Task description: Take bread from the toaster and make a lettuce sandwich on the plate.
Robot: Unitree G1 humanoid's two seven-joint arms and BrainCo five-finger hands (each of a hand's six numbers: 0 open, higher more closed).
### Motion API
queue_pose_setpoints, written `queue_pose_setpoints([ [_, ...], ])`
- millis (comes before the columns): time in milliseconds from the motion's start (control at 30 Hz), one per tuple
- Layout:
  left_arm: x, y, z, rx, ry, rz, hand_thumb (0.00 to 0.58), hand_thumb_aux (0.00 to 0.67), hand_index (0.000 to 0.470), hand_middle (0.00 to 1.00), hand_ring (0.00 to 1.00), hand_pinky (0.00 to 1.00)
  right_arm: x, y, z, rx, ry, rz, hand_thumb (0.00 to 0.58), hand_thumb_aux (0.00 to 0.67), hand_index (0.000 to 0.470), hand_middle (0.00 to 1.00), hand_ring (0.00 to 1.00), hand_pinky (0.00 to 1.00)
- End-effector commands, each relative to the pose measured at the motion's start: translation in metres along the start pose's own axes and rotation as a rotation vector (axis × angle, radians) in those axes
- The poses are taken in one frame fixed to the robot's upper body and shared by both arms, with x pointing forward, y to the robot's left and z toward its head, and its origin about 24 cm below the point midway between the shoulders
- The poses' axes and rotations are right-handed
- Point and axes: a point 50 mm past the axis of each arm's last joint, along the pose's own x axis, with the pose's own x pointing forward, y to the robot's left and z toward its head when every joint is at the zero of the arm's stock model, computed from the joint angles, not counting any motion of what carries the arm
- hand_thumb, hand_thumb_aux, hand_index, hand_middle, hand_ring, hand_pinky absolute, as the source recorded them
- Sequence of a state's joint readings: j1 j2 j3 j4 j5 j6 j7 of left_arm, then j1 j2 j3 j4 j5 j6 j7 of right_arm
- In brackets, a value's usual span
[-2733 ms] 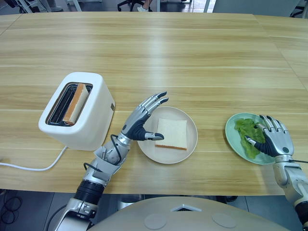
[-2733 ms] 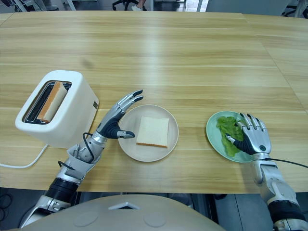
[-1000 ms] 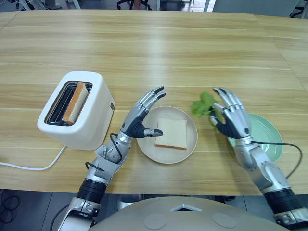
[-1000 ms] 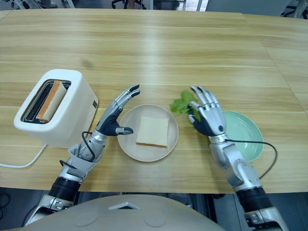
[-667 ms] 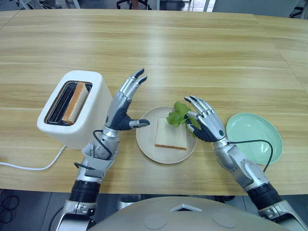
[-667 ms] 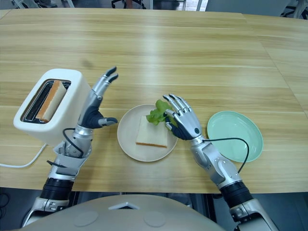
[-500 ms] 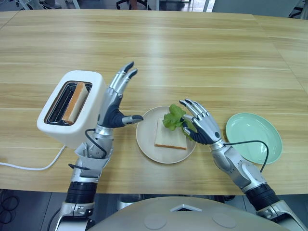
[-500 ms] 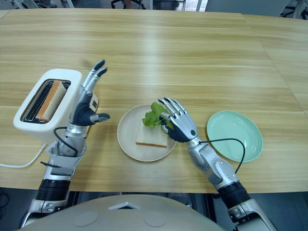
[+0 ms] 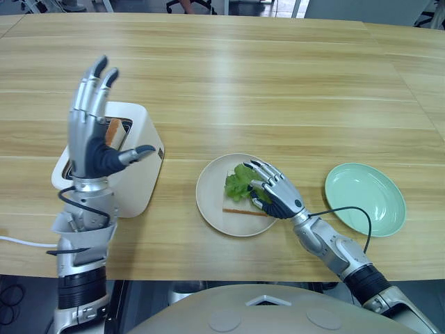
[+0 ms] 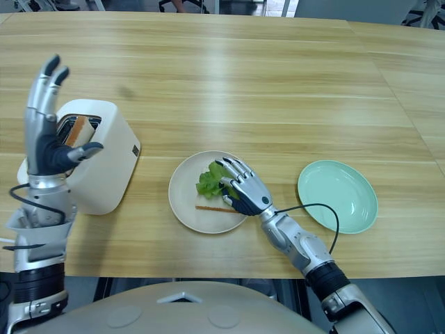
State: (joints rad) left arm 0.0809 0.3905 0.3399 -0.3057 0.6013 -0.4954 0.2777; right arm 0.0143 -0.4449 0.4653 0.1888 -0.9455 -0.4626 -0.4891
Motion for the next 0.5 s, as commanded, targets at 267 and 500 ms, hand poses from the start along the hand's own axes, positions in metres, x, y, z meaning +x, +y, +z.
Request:
queue_pose_setpoints([
  [267,-0.034,0.022,-0.031,0.255,0.208,-0.183,0.0,0.0,0.0,0.0,0.0,0.0,0.0,-0.008,0.009,0.031,-0.049,-0.026,0.0,0.0,0.0,0.0,0.0,0.0],
  [500,-0.079,0.024,-0.044,0.306,0.369,-0.394,0.0,0.0,0.0,0.0,0.0,0.0,0.004,-0.016,0.017,0.063,-0.089,-0.065,0.0,0.0,0.0,0.0,0.0,0.0],
])
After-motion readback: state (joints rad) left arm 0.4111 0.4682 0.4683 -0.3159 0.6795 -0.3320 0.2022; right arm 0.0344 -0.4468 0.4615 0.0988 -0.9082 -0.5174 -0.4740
